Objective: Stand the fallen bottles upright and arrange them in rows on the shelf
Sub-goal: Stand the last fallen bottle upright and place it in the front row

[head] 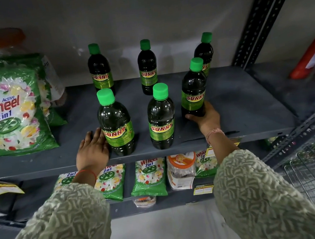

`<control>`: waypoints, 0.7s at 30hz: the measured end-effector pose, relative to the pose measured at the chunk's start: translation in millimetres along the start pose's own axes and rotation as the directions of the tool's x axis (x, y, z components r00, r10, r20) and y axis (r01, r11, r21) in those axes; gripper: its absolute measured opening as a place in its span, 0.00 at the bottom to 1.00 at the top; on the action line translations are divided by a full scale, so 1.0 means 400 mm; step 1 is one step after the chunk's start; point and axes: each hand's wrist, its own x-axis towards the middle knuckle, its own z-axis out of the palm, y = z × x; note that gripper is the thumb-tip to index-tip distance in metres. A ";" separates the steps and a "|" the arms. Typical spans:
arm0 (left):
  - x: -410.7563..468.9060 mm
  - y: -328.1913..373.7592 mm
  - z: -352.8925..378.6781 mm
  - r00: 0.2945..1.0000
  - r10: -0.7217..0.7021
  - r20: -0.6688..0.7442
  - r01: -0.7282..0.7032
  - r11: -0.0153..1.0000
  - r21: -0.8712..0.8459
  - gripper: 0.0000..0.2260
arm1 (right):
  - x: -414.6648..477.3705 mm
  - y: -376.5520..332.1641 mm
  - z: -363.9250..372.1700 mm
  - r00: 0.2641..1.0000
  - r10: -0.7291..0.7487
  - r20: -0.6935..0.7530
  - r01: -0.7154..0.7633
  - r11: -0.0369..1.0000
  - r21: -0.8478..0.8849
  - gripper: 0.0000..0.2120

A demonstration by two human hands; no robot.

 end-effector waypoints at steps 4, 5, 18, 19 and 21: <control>0.003 -0.003 0.005 1.000 0.021 0.005 -0.021 1.000 -0.011 0.23 | -0.061 0.009 -0.014 1.000 0.002 0.009 -0.002 0.999 0.039 0.27; 0.005 -0.004 0.005 1.000 0.022 0.003 -0.022 1.000 -0.015 0.23 | -0.077 0.013 -0.018 1.000 -0.007 0.015 0.006 0.999 0.044 0.26; 0.032 -0.039 0.034 0.998 0.054 0.032 -0.055 0.997 0.046 0.23 | -0.172 0.045 -0.064 0.999 -0.013 0.048 0.013 1.000 0.016 0.23; 0.033 -0.040 0.038 0.998 0.064 0.023 -0.066 0.996 0.060 0.23 | -0.172 0.048 -0.064 0.999 -0.012 0.050 0.011 1.000 0.018 0.23; 0.035 -0.043 0.043 0.997 0.076 0.008 -0.077 0.996 0.050 0.23 | -0.174 0.050 -0.066 0.998 -0.014 0.055 0.013 1.000 0.014 0.23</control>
